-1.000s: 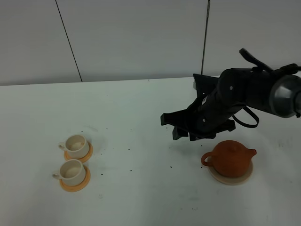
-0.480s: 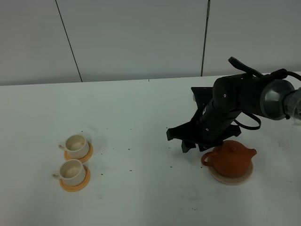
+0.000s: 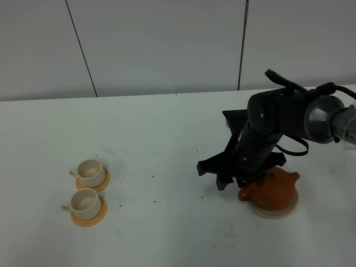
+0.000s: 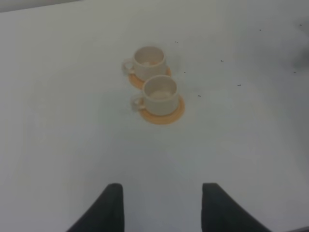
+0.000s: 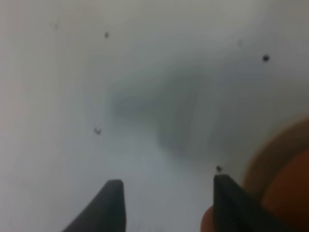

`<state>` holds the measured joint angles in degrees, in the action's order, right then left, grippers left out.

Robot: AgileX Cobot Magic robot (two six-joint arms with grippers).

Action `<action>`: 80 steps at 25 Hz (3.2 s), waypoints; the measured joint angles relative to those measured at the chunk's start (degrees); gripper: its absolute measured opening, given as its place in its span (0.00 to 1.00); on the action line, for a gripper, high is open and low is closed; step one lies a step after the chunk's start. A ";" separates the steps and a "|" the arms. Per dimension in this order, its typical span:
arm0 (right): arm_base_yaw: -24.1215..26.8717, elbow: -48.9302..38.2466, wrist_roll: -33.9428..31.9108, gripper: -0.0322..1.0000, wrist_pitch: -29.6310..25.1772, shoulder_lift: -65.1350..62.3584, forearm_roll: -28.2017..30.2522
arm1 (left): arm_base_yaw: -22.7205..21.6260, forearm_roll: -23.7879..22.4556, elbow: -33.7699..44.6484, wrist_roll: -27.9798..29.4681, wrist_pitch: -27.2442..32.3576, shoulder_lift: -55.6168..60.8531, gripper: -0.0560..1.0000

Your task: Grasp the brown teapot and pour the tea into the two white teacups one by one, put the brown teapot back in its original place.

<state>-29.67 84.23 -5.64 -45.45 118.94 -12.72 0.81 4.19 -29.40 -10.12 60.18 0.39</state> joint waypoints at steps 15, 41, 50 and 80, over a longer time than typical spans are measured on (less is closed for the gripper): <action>-0.43 0.01 0.00 0.42 -7.46 0.00 1.96 | 0.00 0.00 0.00 0.00 0.00 0.00 0.47; -0.64 0.12 0.11 0.42 -17.66 0.00 7.08 | 0.00 0.00 0.00 -0.06 0.00 0.00 0.46; -0.64 0.12 0.11 0.42 -21.92 0.00 10.16 | 0.00 0.00 0.00 -0.06 0.00 0.00 0.46; -0.47 1.33 -3.01 0.42 -23.78 -8.08 15.35 | 0.00 0.00 0.00 -0.06 0.00 0.00 0.46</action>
<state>-30.15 85.56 -8.66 -69.23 110.85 2.62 0.81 4.19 -29.40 -10.18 60.18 0.39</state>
